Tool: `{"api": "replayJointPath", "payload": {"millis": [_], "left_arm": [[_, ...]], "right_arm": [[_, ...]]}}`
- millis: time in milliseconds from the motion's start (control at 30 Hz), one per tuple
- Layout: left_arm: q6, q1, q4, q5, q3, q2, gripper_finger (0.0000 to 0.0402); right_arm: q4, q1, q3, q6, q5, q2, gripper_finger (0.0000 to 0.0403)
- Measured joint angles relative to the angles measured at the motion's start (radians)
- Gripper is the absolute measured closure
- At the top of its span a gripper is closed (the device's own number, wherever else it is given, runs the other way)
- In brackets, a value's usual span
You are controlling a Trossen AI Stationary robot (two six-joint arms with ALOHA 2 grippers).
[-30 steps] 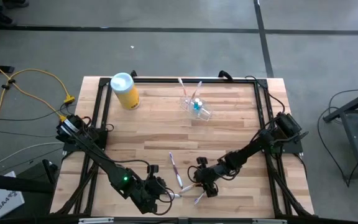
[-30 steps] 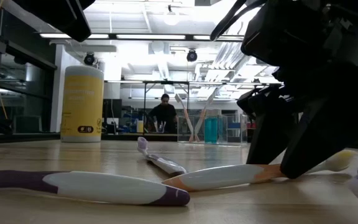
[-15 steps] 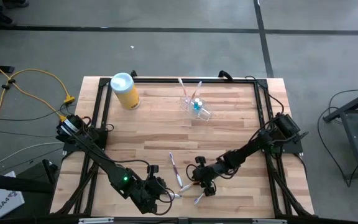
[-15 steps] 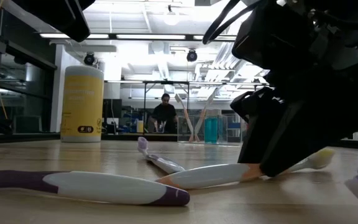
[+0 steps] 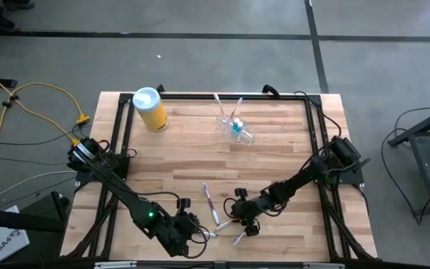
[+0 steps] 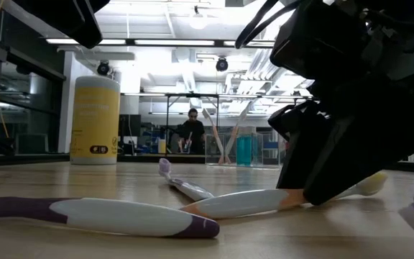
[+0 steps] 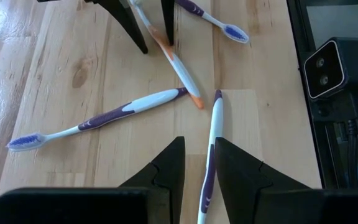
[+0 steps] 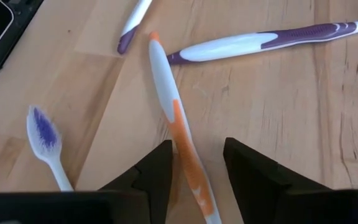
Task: Pick & Place toothbrushing station
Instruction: Put the orange toothbrush into the transparent organizer
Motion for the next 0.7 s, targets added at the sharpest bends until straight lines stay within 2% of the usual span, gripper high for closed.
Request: {"api": "replayJointPath", "payload": {"millis": [400, 700], "left_arm": [[0.0, 0.0, 0.003, 0.003, 0.0, 0.0, 0.0321], [0.0, 0.0, 0.003, 0.003, 0.0, 0.0, 0.0321]], "right_arm": [[-0.03, 0.003, 0.001, 0.0, -0.044, -0.01, 0.0264], [-0.033, 0.005, 0.001, -0.022, -0.04, -0.01, 0.0267]]}}
